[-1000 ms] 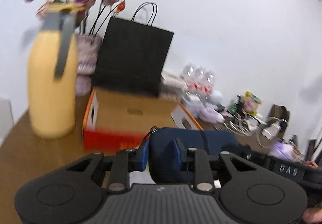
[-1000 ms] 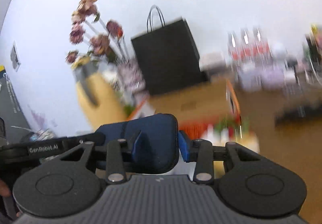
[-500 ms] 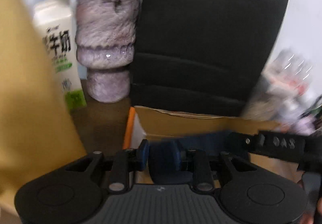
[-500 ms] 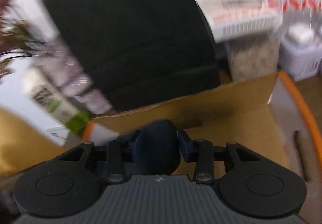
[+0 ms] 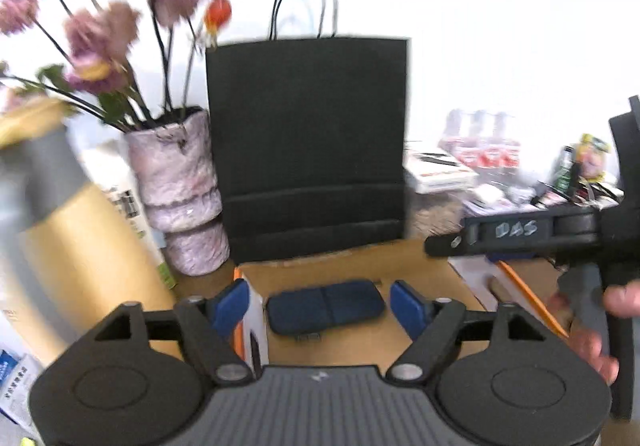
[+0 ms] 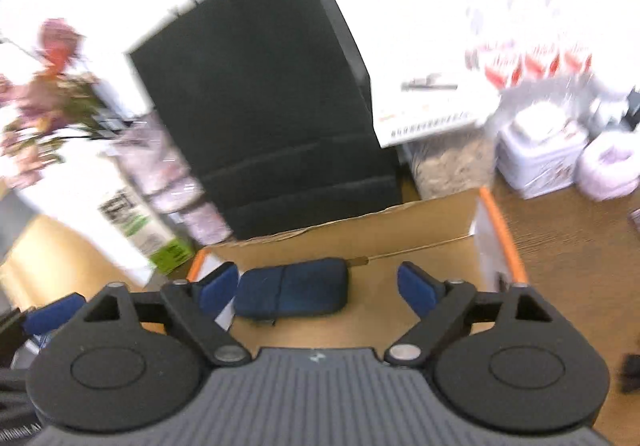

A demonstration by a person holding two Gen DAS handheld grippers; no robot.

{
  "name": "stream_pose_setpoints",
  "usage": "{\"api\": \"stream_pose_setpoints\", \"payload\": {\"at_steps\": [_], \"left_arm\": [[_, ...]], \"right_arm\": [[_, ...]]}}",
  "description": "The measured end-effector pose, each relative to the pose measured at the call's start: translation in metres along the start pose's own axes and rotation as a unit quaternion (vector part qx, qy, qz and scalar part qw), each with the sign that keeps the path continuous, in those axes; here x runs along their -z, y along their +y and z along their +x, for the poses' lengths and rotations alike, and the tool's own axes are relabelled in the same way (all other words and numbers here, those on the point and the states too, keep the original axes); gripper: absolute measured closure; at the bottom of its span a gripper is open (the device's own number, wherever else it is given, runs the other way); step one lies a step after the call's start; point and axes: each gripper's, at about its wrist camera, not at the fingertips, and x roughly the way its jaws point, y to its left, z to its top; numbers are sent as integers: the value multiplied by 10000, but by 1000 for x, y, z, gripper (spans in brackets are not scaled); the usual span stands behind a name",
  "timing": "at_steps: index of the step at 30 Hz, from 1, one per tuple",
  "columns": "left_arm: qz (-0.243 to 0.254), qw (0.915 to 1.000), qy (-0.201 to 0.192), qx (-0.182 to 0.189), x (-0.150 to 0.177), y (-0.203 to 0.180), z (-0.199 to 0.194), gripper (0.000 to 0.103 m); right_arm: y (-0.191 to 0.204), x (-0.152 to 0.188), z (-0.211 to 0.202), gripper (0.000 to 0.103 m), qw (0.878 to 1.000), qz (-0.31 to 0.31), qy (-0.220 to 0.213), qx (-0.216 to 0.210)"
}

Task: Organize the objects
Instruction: 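Withdraw the right tool from the box back over the table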

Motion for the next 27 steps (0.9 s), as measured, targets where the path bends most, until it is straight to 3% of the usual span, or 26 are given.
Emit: {"api": "stream_pose_setpoints", "payload": {"at_steps": [3,6,10,14,17,21,27], "left_arm": [[-7,9985,-185,525,30,-8,-68,6],[14,9962,-202,847,74,-17,-123,6],[-173,9953,-531,794,154,-26,-195,6],[-361,9962,-636,468,227,-32,-249,3],[-706,9974,-93,114,269,-33,-256,0],[-1129,9920,537,-193,290,-18,-243,7],[-1185,9917,160,-470,280,-13,-232,5]], "right_arm": [[5,28,-66,0,9978,-568,-282,-182],[11,78,-127,0,9913,-1241,-365,-235],[10,160,-206,0,9802,-1867,-641,-149],[5,252,-262,0,9692,-2320,-776,270],[-16,299,-282,0,9829,-1678,-539,528],[-35,320,-280,0,9903,-1238,-43,629],[-16,315,-281,0,9813,-1559,-558,981]]}}
